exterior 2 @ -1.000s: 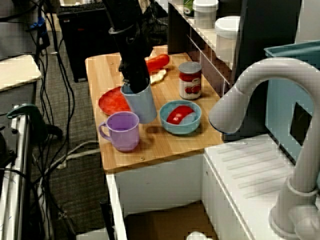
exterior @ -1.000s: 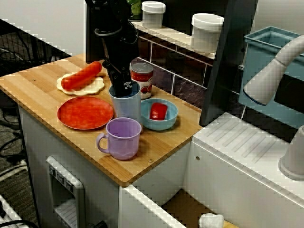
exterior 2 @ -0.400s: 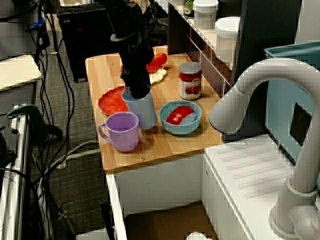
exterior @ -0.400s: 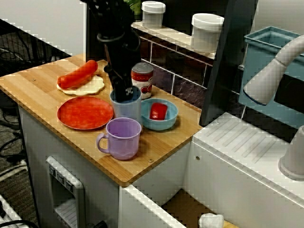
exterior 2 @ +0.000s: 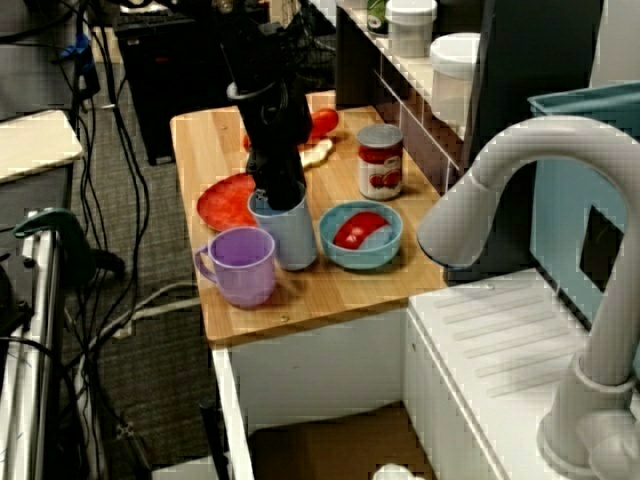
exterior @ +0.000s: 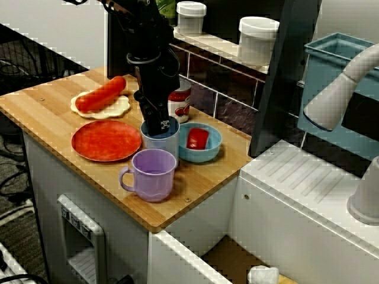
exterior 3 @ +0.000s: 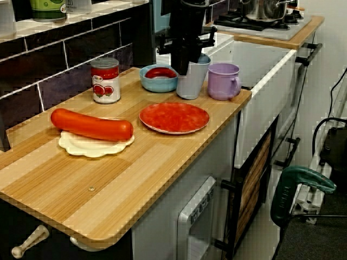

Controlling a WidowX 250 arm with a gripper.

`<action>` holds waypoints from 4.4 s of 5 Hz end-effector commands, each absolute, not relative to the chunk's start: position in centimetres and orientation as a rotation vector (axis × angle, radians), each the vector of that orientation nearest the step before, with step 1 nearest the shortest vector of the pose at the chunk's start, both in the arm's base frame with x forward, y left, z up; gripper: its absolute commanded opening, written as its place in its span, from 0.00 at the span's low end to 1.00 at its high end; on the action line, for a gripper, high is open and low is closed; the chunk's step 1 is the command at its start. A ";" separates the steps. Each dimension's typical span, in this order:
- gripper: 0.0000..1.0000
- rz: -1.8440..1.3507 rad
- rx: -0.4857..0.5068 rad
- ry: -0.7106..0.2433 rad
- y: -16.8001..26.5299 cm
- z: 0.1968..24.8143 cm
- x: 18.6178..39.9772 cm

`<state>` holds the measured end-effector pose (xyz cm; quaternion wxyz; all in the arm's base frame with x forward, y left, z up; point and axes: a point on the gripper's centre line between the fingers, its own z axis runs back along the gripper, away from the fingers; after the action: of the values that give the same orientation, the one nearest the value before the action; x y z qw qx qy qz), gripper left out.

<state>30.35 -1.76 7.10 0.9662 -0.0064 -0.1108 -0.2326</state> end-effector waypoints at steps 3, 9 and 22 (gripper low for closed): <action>1.00 -0.412 -0.024 -0.220 0.6 9.6 31.4; 1.00 -0.281 -0.042 -0.245 6.3 13.4 30.1; 0.00 -0.103 0.031 -0.158 4.7 7.7 29.7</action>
<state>29.87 3.67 6.79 0.9969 0.0098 -0.0598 -0.0493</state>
